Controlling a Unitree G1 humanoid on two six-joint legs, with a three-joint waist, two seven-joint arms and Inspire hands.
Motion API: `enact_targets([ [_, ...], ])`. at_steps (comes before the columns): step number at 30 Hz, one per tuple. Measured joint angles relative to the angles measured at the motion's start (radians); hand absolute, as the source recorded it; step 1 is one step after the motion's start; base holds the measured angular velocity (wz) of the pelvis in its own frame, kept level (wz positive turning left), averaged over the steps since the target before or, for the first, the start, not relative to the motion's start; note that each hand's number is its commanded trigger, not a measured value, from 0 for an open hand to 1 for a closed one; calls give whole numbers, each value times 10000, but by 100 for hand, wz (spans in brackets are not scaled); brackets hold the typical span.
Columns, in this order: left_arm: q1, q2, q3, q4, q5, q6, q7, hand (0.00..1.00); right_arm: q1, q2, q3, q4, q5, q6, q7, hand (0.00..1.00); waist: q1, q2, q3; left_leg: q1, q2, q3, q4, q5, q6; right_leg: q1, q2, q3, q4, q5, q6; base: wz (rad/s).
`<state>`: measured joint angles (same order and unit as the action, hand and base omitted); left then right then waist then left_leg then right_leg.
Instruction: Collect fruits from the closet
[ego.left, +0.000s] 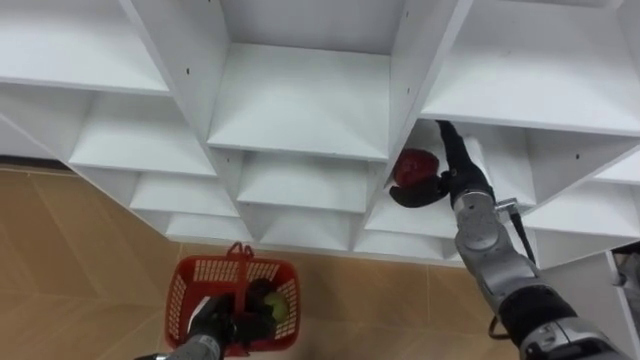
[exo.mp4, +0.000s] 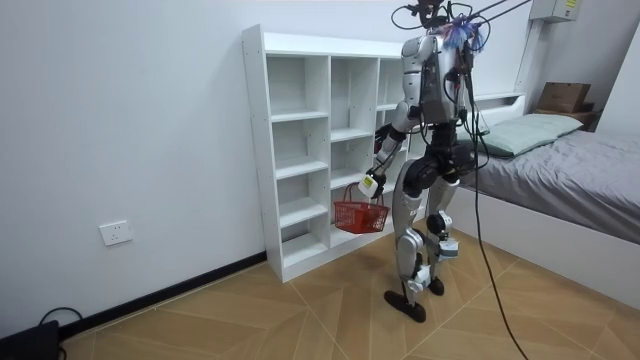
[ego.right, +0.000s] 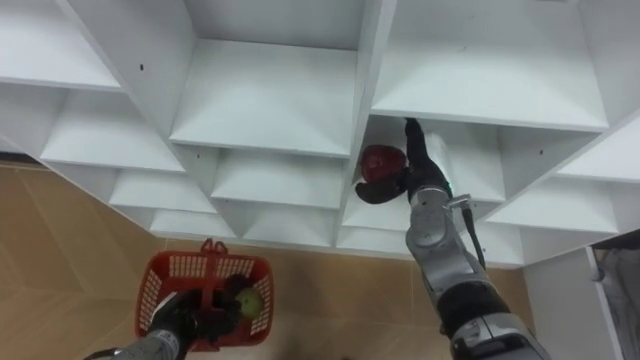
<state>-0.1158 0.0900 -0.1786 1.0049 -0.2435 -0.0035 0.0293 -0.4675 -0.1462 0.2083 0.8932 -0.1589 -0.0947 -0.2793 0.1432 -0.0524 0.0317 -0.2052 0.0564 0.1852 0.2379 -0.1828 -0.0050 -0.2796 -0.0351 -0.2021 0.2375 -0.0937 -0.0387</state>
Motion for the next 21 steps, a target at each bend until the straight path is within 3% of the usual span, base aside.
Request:
enact_targets([
  [14, -134, -8, 1, 63, -14, -3, -164, 100, -75, -151, -8, 469, 23, -11, 114, 0, 36, 86, 57, -237, 2, -222, 24, 5, 2, -129, -30, -222, 11, 0, -1, 4],
  [16, -142, -6, 9, 63, -38, -3, -212, 100, -136, -151, -13, 568, 20, -11, 125, 55, 32, 86, 58, -238, 5, -227, 24, 9, 7, -129, -40, -234, 11, 1, -1, 0],
  [17, -144, -6, 8, 74, -171, -3, -222, 100, -186, -152, -15, 651, 3, -11, 139, 100, 25, 86, 58, -229, 9, -231, 23, 12, 14, -119, -47, -243, 11, 1, -1, 0],
  [21, -137, -6, 8, 189, -396, -4, -245, 100, -252, -215, -53, 743, -33, -11, 167, 100, 27, 85, 61, -199, 5, -236, 21, 20, 24, -81, -62, -271, 11, 1, 0, 0],
])
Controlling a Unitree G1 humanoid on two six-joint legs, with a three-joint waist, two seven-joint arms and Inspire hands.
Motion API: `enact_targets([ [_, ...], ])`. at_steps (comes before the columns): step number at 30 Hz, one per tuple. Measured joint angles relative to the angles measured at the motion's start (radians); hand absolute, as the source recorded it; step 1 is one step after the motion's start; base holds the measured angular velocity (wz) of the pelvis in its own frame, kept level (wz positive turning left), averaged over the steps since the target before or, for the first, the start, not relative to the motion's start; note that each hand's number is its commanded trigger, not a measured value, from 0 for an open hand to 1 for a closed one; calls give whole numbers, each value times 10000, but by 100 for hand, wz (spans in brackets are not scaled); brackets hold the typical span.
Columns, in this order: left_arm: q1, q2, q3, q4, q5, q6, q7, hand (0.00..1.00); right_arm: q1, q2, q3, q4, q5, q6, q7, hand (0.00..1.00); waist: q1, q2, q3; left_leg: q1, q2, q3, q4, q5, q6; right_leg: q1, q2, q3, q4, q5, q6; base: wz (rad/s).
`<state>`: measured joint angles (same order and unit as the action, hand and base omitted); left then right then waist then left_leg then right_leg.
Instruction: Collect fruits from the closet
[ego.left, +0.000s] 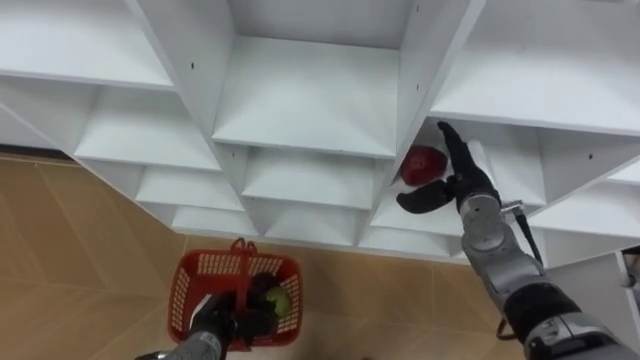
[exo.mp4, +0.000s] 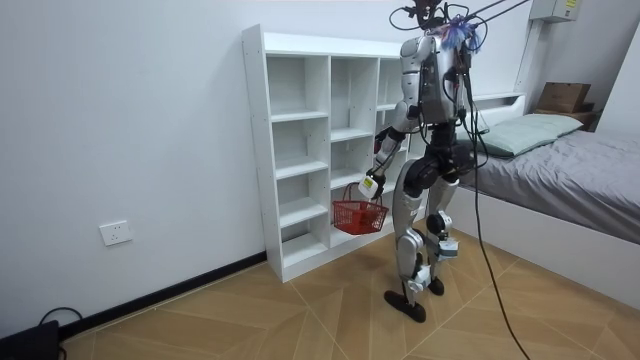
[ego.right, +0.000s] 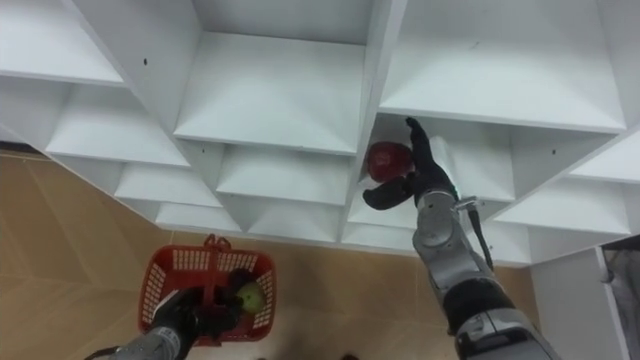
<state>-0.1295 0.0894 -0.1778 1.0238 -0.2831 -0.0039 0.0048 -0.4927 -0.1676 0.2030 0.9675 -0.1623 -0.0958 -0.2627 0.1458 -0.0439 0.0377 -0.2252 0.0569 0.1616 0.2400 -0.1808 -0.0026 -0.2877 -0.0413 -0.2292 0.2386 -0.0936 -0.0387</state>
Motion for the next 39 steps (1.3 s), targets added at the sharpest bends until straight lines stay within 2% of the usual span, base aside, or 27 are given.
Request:
enact_targets([
  [7, 55, 26, -103, 4, -370, -8, -190, 100, -317, -317, -205, 173, 60, 2, -71, 100, 4, 33, 95, -25, -8, 15, 8, 16, 3, -16, -1, 16, 5, 1, 1, 0],
  [24, 4, 30, -126, -7, -382, -31, -369, 100, -373, -301, -276, 232, 355, -13, -34, 100, 7, 33, 93, -103, -12, 16, 16, 18, 2, -98, -2, 68, -3, -1, 3, 0],
  [36, 24, 37, -128, -42, -279, -30, -335, 100, -284, -300, -267, 232, 426, 11, 25, 100, -21, 46, 59, -80, -12, 2, 88, 19, 0, -33, 4, 49, 12, 1, 0, 0],
  [37, 23, 45, -128, -42, -278, -30, -305, 100, -238, -299, -267, 222, 390, 10, 24, 100, -22, 40, 47, -84, -17, 22, 119, 19, 0, -23, 4, 49, 13, 1, 0, 0],
  [39, 33, 48, -128, -44, -276, -30, -227, 100, -130, -301, -267, 212, 425, 20, 23, 100, -30, 21, -29, -63, -18, 29, 132, 19, -1, -4, 5, 49, 17, 1, 0, 0],
])
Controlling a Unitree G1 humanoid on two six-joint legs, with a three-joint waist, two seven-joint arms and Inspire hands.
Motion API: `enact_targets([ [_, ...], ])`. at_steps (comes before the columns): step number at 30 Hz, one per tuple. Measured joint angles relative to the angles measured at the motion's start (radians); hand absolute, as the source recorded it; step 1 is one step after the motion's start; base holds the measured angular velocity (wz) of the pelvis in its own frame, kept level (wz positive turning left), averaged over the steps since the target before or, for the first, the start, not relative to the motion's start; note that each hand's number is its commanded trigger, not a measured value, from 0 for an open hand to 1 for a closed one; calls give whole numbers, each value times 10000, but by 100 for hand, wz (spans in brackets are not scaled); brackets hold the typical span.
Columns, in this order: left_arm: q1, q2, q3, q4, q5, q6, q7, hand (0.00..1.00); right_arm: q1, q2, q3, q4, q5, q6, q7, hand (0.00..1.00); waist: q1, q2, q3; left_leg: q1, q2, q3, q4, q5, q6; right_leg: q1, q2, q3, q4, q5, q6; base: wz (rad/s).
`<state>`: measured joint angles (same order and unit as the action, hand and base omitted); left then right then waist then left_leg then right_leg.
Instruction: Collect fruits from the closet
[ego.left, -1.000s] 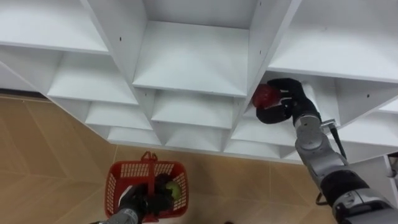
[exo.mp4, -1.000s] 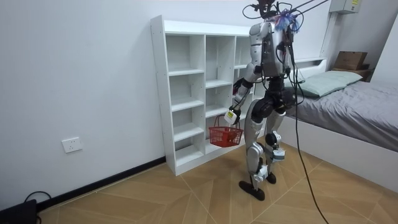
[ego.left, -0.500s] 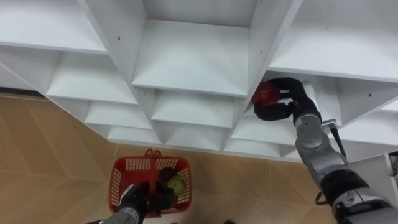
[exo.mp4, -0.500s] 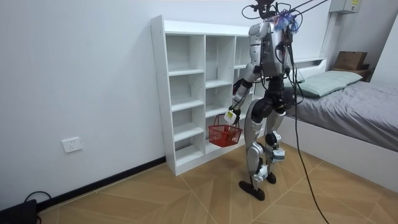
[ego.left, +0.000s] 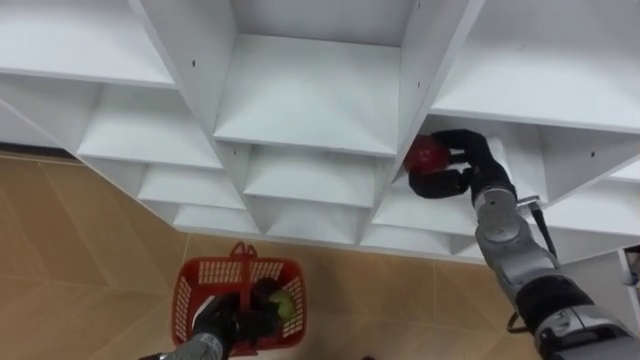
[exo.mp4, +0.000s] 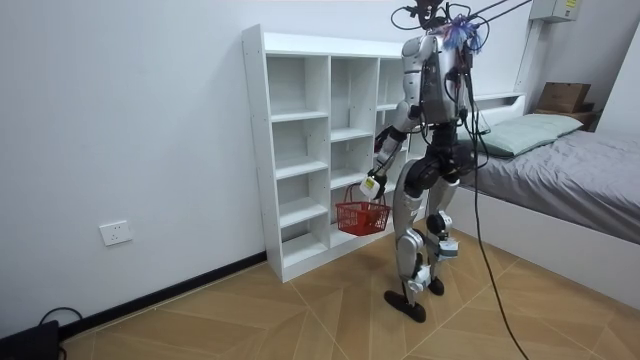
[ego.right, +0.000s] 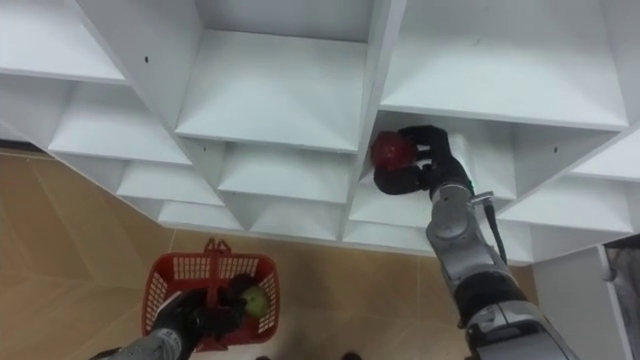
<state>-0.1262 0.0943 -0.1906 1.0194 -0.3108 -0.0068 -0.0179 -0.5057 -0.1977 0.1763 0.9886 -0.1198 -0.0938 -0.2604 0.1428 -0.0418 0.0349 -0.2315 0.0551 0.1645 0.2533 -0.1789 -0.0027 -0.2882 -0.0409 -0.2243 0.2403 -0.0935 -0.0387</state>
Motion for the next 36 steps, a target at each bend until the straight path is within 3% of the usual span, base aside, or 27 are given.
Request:
enact_targets([
  [3, 28, 8, -7, -25, -1, 4, 84, 100, 386, 26, -2, -355, 228, 64, -4, 100, -86, 39, -101, 204, -2, 0, 8, 0, 0, 213, -3, -17, -19, 0, 1, 0],
  [6, 235, 50, -6, -515, 11, 9, 90, 100, 781, 30, -4, -857, 358, 75, -3, 100, -274, 70, -146, 545, -7, -3, -9, -1, 0, 576, -5, -33, -44, -10, 14, 0],
  [8, 529, 55, -5, -1063, 4, 8, 90, 100, 1610, 7, -13, -1834, 452, 86, -54, 100, -416, 65, -232, 954, -16, -29, -186, -1, -1, 992, 31, -11, -240, -22, 30, 4],
  [13, 651, -2, 26, -1333, 158, 11, 147, 100, 2905, 269, -29, -2942, 29, 87, 19, 100, -858, 52, -314, 1727, -57, -27, -468, 3, -6, 1679, 97, 62, -385, -45, 90, -1],
  [14, 786, -9, 27, -1586, 328, 9, 131, 100, 3170, 271, -28, -3143, -103, 89, 49, 100, -858, 66, -393, 1821, -89, -11, -563, 26, -2, 1714, 118, 70, -376, -47, 99, -10],
  [17, 1110, -37, 46, -2190, 384, 12, 142, 100, 3959, 289, -28, -4179, -202, 136, 197, 100, -918, 142, -447, 2171, -108, 142, -749, 31, 1, 1876, 152, 270, -364, -42, 118, -19],
  [20, 1593, -85, 64, -2853, 301, 11, 145, 100, 4564, 311, -18, -5048, -435, 127, 229, 100, -1008, 224, -434, 2561, -109, 278, -924, 29, 0, 2137, 174, 378, -411, -58, 152, -18],
  [25, 1676, -84, 181, -3097, 301, 23, 146, 100, 4750, 341, -28, -5415, -459, 139, 248, 100, -1175, 239, -422, 2637, -106, 369, -1029, 28, 0, 2177, 237, 535, -541, -32, 180, -6],
  [31, 1664, -61, 273, -3369, 293, 64, 95, 100, 4926, 457, -28, -5804, -457, 311, 518, 100, -1404, 245, -306, 2696, -102, 404, -1097, 27, -1, 2192, 238, 528, -554, -44, 186, 0],
  [36, 1664, -14, 199, -3367, 271, 66, 97, 100, 5328, 505, -7, -5844, -397, 321, 915, 100, -1597, 68, -205, 2818, -114, 410, -1103, 23, -3, 2329, 236, 606, -569, -115, 217, 0],
])
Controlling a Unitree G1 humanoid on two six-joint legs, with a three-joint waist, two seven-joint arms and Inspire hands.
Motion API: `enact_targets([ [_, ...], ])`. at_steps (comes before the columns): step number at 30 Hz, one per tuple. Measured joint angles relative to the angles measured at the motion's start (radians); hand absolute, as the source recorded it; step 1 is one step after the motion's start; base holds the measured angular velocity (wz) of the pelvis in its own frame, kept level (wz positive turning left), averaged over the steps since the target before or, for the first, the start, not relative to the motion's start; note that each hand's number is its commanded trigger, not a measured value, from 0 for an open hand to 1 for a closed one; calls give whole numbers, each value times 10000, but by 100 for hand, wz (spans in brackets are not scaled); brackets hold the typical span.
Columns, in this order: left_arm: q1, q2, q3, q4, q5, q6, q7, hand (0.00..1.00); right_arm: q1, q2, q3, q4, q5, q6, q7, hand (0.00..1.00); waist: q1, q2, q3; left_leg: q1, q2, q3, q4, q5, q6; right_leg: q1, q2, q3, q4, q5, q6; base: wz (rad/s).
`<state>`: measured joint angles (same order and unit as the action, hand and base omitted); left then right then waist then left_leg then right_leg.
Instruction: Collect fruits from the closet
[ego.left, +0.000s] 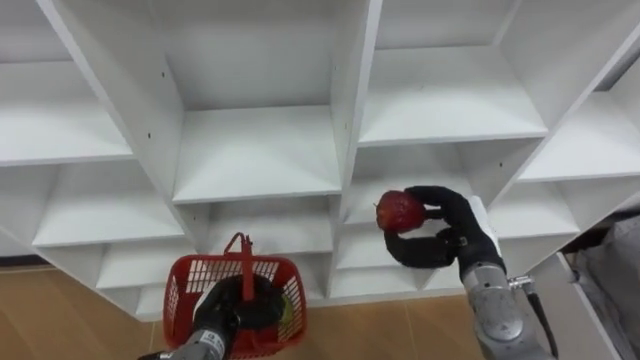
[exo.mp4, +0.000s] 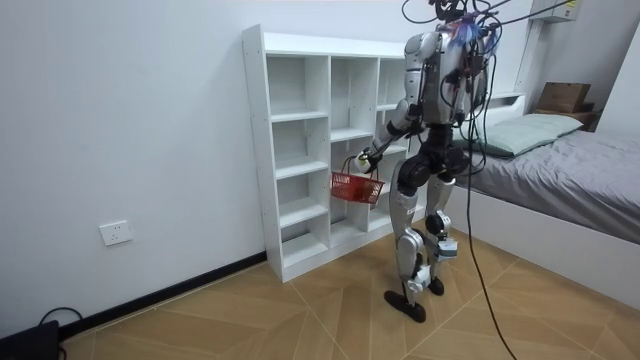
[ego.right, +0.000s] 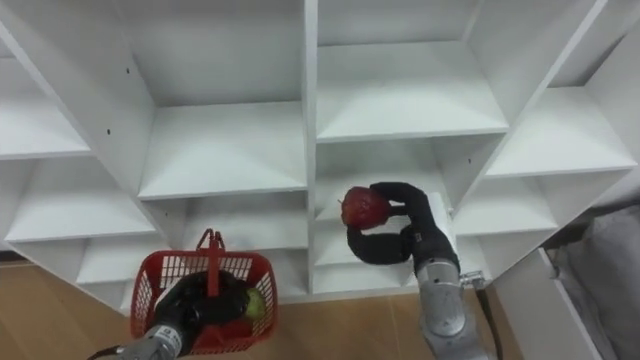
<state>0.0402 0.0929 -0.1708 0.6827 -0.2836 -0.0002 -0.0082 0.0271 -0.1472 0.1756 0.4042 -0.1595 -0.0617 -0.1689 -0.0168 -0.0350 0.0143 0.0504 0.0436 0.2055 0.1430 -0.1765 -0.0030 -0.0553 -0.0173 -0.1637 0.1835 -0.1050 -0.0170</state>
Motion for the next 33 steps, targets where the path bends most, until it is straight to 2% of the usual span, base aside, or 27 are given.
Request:
enact_targets([
  [6, 5, 124, -387, 1, 3, 7, 9, 100, 716, 10, 105, -309, 134, 212, 404, 100, -40, -12, 0, 128, -5, 87, -146, -3, -1, 21, 24, 65, 5, -9, 8, -4],
  [8, 5, 116, -385, 1, -7, 7, 8, 100, 714, 11, 224, -308, 137, 295, 529, 100, -21, -11, -2, 138, -5, 131, -145, -2, -1, -18, 43, 208, 18, -9, 7, -11],
  [13, 4, 20, -424, 0, -96, 7, -26, 100, 705, 55, 430, -309, 134, 314, 789, 100, -22, -3, -33, 142, -8, 150, -139, -3, -1, -16, 52, 239, 16, -9, 7, -2],
  [18, 7, -36, -662, 49, -80, 11, -21, 100, 700, 66, 749, -26, 370, 344, 783, 100, 251, 19, -61, 216, -5, 161, -122, -2, -1, 26, 62, 240, 27, -7, 4, -2],
  [26, 9, -56, -829, 53, -78, 66, -40, 100, 685, 241, 1207, 768, -93, 560, 949, 100, 532, 40, -74, 170, -1, 106, -77, -2, -1, 64, 35, 99, 24, 2, -5, 4],
  [33, 9, -45, -926, 68, -65, 244, -117, 100, 579, 266, 1594, 767, -66, 635, 1280, 100, 550, 48, -65, 151, -2, 64, -74, -1, 0, 102, 0, -26, 15, 4, -6, 2],
])
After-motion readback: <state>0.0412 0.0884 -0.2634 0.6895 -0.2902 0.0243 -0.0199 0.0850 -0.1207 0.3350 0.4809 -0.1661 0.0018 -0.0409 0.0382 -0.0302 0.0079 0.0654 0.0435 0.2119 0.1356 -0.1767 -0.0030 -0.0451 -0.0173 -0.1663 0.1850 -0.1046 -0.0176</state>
